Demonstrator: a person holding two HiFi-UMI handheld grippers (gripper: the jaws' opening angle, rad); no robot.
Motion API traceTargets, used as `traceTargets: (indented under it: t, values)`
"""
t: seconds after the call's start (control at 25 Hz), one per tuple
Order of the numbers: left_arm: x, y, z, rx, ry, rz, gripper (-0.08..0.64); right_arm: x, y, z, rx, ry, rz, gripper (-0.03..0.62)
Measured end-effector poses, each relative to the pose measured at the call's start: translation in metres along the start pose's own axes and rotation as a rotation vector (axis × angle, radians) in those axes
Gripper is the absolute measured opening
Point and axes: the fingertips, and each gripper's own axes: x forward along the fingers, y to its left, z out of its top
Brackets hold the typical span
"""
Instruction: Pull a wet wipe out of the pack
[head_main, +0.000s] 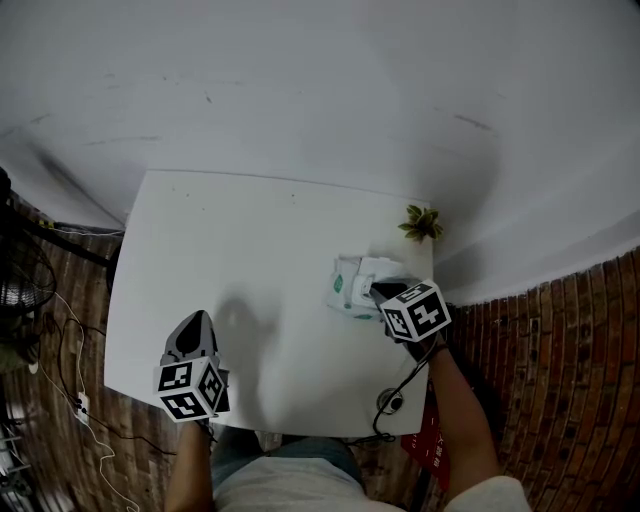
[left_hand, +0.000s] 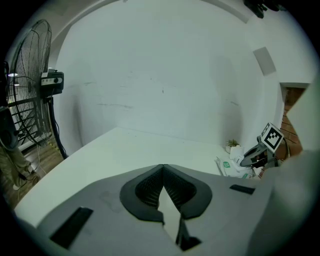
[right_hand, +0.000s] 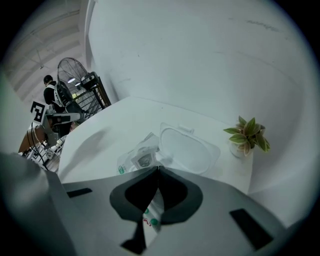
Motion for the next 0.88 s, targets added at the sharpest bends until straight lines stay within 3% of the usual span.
traceTargets:
  t: [0.88]
  values:
    - [-0.014,0.015,0.018,0.006,-0.040,-0.022,0.002,-0.032,0.001,0.009,0.031,-0.051,-0.082,0.006]
